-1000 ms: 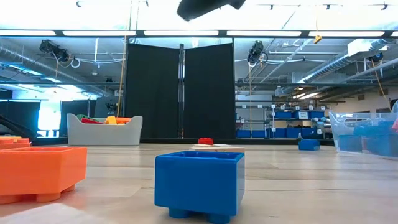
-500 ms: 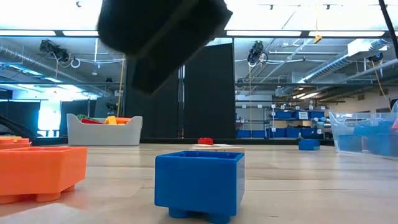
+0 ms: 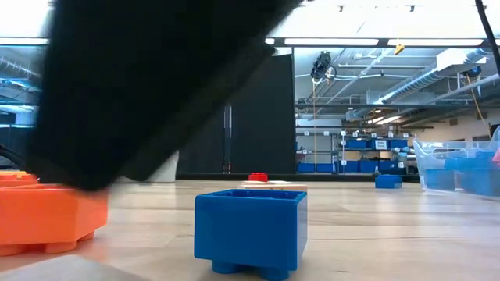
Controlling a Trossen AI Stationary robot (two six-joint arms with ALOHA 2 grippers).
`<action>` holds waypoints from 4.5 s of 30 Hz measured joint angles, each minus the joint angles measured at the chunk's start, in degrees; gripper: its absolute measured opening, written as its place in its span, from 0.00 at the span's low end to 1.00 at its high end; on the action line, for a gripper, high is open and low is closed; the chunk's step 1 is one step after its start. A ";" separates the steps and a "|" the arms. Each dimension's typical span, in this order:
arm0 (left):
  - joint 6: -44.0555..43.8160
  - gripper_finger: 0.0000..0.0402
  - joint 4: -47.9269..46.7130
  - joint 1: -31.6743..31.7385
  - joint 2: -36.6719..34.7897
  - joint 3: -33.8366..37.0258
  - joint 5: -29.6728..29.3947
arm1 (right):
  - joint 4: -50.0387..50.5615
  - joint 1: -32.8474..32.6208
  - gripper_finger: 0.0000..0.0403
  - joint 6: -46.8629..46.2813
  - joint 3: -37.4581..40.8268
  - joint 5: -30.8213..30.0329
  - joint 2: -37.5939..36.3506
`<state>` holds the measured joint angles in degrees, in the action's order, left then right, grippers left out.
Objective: Sort blocks by size
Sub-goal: Put the small blue game piece into the transparent bin, then put the brown block into the black bin
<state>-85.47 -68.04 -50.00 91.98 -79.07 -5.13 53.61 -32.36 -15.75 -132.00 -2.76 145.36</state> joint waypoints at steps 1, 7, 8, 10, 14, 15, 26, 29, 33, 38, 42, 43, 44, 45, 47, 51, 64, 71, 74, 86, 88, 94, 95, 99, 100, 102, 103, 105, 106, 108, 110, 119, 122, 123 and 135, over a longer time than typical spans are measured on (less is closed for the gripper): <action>0.00 0.47 -0.04 0.00 0.00 0.00 -0.15 | -0.39 0.13 0.56 -0.02 -0.02 -0.56 -0.02; 0.00 0.47 -0.74 0.00 0.00 0.00 -0.78 | -1.89 1.01 0.53 0.77 1.38 -0.02 -0.13; 0.00 0.47 -0.70 0.00 0.00 0.00 -0.79 | -2.38 1.05 0.52 1.21 2.03 0.87 -0.13; 0.00 0.47 -0.77 0.00 0.00 0.00 -0.82 | -2.77 1.01 0.51 1.13 2.81 1.75 0.00; -0.02 0.47 -0.73 0.00 0.00 0.00 -0.91 | -6.11 0.58 0.50 0.80 3.87 2.36 -0.14; -0.02 0.47 -0.75 0.00 0.00 0.00 -0.97 | -6.15 0.52 0.49 1.12 3.89 2.36 -0.07; -0.02 0.47 -0.68 0.00 0.00 0.00 -0.97 | 5.85 1.21 0.43 -0.38 3.65 -3.64 -0.66; -0.02 0.47 -0.67 0.00 0.00 0.00 -0.97 | 7.26 1.79 0.40 -3.19 3.59 -4.10 -0.74; -0.02 0.47 -0.61 0.00 0.00 0.00 -0.95 | 8.50 2.18 0.38 -3.78 1.69 -2.62 -0.39; -0.02 0.47 -0.61 0.00 0.00 0.00 -0.95 | 11.75 2.27 0.39 -4.13 -2.29 -4.80 -0.07; -0.03 0.47 -0.54 0.00 0.00 0.00 -0.94 | 14.28 2.27 0.42 -4.17 -2.81 -5.30 -0.63; -0.04 0.47 -0.51 0.00 0.00 0.00 -0.93 | 15.02 2.27 0.44 -4.14 -2.80 -5.14 -0.64; -0.04 0.47 -0.51 0.00 0.00 0.00 -0.93 | 15.51 2.24 0.45 -4.11 -2.80 -4.91 -0.70; -0.04 0.47 -0.49 0.00 0.00 0.00 -0.93 | 16.00 2.15 0.47 -4.15 -2.80 -4.90 -0.76; -0.04 0.47 -0.47 0.00 0.00 0.00 -0.93 | 16.69 1.85 0.51 -4.13 -2.80 -4.83 -0.85; -0.04 0.47 -0.47 0.00 0.00 0.00 -1.00 | 16.61 1.04 0.62 -1.90 -2.30 -3.34 -0.92; -0.07 0.47 -0.49 0.00 0.02 0.00 -2.59 | 11.96 0.63 0.82 4.04 4.67 -3.43 -1.05; -0.07 0.47 -0.45 0.02 0.02 0.00 -4.14 | 11.10 1.36 0.72 6.51 5.16 -2.52 -1.14; -0.07 0.47 -0.38 0.00 0.02 0.00 -4.13 | 10.91 1.65 0.59 6.84 5.16 -2.27 -1.14; -0.07 0.47 1.58 0.04 0.02 0.00 -4.56 | 28.03 2.62 0.38 5.18 4.25 -3.85 -6.45; -0.07 0.47 2.55 0.17 0.02 0.00 -4.68 | 30.02 2.58 0.38 4.36 4.37 -5.90 -10.31; -0.07 0.47 4.56 0.24 0.02 0.01 -5.73 | 30.40 3.25 0.38 -2.41 13.85 -17.48 -25.89; -0.08 0.47 4.57 0.24 0.02 0.01 -5.81 | 30.42 3.43 0.38 -4.52 16.52 -18.91 -29.24; -0.08 0.47 4.67 0.24 0.02 0.00 -5.98 | 30.54 4.53 0.38 -17.98 29.39 -21.00 -42.11; -0.07 0.47 4.75 0.24 0.02 0.00 -5.98 | 30.51 4.85 0.38 -22.28 32.99 -21.00 -45.30; -0.08 0.47 5.15 0.24 0.02 0.00 -6.65 | 30.70 5.27 0.38 -32.12 40.17 -21.06 -51.98; -0.10 0.47 5.38 0.24 0.03 0.01 -7.29 | 30.84 5.38 0.38 -37.00 43.64 -21.13 -55.14; -0.24 0.47 5.97 0.24 0.02 0.01 -8.83 | 30.87 5.37 0.38 -46.60 51.00 -20.00 -60.86; -0.25 0.47 6.34 0.24 0.02 0.02 -9.70 | 30.85 5.32 0.38 -50.90 54.43 -18.58 -63.20; -0.26 0.47 7.80 0.24 0.04 0.02 -11.69 | 30.63 5.29 0.38 -59.11 61.41 -15.30 -67.85; -0.26 0.47 9.54 0.24 0.04 0.02 -13.59 | 30.32 5.29 0.38 -65.86 67.79 -11.89 -71.92; -0.26 0.47 15.02 0.76 0.04 0.02 -17.89 | 18.78 3.54 0.39 -73.80 85.83 -3.58 -80.87; -0.26 0.47 15.68 1.70 0.07 0.02 -18.34 | 18.67 3.51 0.56 -72.62 86.52 -3.58 -81.74; -0.26 0.47 16.13 2.07 0.07 0.02 -18.40 | 19.02 3.51 0.64 -72.22 86.53 -3.58 -81.85; -0.26 0.47 18.98 5.09 0.07 0.02 -18.92 | 24.46 3.50 0.97 -69.70 86.38 -3.63 -83.53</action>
<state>-85.73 -49.06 -44.91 92.05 -79.05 -24.06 78.06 -28.86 -85.45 -45.63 -6.39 61.83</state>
